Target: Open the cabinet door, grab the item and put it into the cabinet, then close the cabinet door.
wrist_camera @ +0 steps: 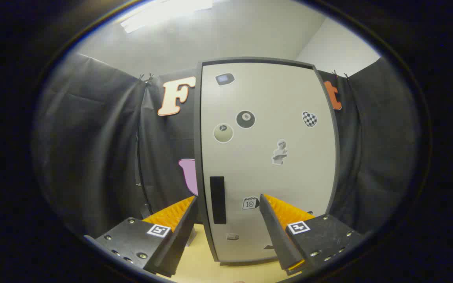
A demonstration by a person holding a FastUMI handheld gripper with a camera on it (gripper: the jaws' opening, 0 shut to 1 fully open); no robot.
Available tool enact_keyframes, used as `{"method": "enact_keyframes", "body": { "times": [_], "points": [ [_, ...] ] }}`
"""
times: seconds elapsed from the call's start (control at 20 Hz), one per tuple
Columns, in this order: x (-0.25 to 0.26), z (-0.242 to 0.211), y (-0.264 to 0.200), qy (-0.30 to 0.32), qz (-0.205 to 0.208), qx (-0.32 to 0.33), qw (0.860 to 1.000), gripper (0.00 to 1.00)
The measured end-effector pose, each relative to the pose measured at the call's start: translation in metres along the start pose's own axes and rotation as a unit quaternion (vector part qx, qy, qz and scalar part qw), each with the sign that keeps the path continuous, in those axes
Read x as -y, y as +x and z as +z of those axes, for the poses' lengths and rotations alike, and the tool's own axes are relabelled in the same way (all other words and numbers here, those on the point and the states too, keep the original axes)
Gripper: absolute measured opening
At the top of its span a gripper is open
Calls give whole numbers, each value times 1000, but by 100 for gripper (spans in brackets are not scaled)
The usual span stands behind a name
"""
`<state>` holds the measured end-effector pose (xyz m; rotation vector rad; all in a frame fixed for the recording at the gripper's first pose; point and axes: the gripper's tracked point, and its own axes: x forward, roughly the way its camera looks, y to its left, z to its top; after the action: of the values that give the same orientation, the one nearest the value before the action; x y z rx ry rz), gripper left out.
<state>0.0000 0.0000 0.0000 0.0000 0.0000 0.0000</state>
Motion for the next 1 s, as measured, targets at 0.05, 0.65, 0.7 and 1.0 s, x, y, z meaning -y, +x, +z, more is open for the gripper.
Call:
{"method": "enact_keyframes", "body": {
  "times": [0.05, 0.65, 0.7, 1.0],
  "points": [
    [-1, -1, 2, 0, 0, -1, 1000, 92],
    [4, 5, 10, 4, -10, 11, 1000, 92],
    [4, 5, 10, 4, -10, 11, 1000, 92],
    [-3, 2, 15, 2, -5, 9, 1000, 92]
  ]
}}
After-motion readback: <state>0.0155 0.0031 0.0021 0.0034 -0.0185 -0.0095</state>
